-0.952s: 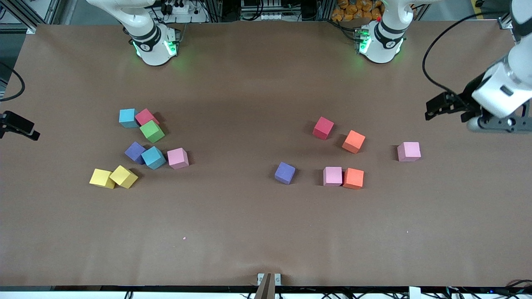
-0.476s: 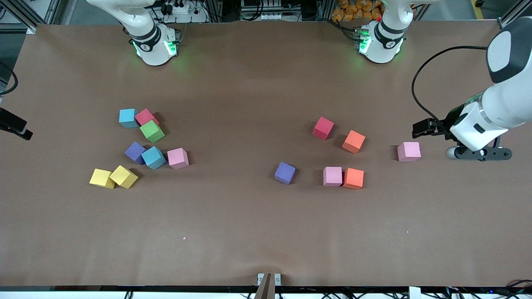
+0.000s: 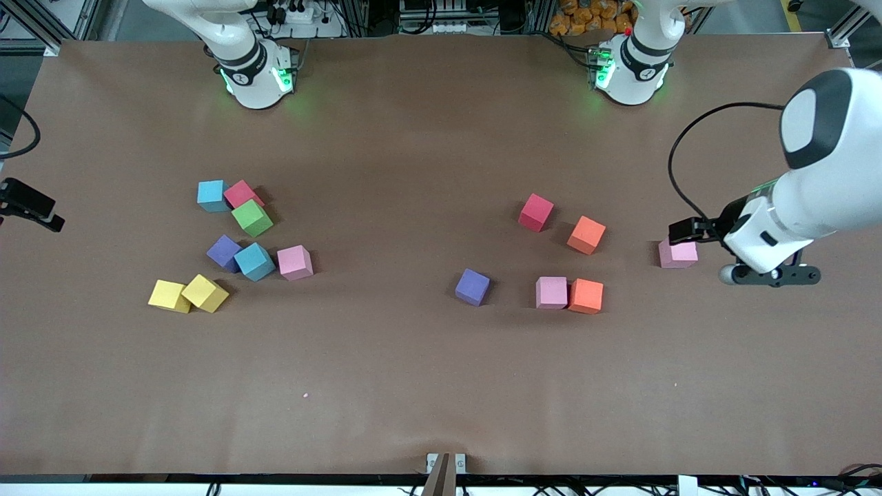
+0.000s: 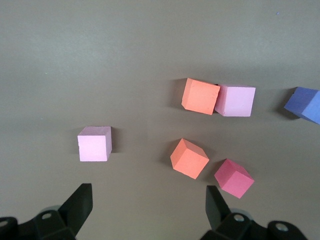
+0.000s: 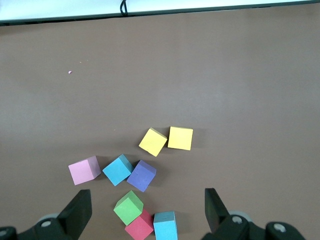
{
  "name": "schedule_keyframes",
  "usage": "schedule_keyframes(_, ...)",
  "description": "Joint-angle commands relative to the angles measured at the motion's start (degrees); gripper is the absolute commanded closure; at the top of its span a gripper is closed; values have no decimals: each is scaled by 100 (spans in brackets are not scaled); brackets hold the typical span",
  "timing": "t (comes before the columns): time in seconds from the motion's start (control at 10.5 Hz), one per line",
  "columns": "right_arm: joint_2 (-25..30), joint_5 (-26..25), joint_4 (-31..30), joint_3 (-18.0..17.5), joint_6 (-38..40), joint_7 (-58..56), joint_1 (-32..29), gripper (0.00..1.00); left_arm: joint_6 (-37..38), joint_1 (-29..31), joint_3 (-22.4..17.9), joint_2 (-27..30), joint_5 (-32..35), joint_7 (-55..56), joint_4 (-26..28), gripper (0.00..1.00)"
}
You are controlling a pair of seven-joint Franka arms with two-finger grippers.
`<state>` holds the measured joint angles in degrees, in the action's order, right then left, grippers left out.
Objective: Form number 2 with 11 blocks
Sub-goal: 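Move the left gripper toward the orange cube beside the pink cubes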
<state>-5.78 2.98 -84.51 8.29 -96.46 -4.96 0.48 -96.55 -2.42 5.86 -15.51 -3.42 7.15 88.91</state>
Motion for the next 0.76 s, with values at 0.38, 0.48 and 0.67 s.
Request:
schedule_keyframes(0.38, 24, 45, 197, -3, 119, -5, 102, 0, -925, -337, 12, -22, -45, 611, 855, 0)
schedule_keyframes(0.48, 33, 36, 215, 6, 119, -14, 93, 0, -1110, -425, 12, -22, -45, 786, 1083, 0)
schedule_keyframes(0.67, -2, 10, 198, 14, 119, -14, 102, 0, -1522, -688, 12, -22, -45, 1365, 1548, 0)
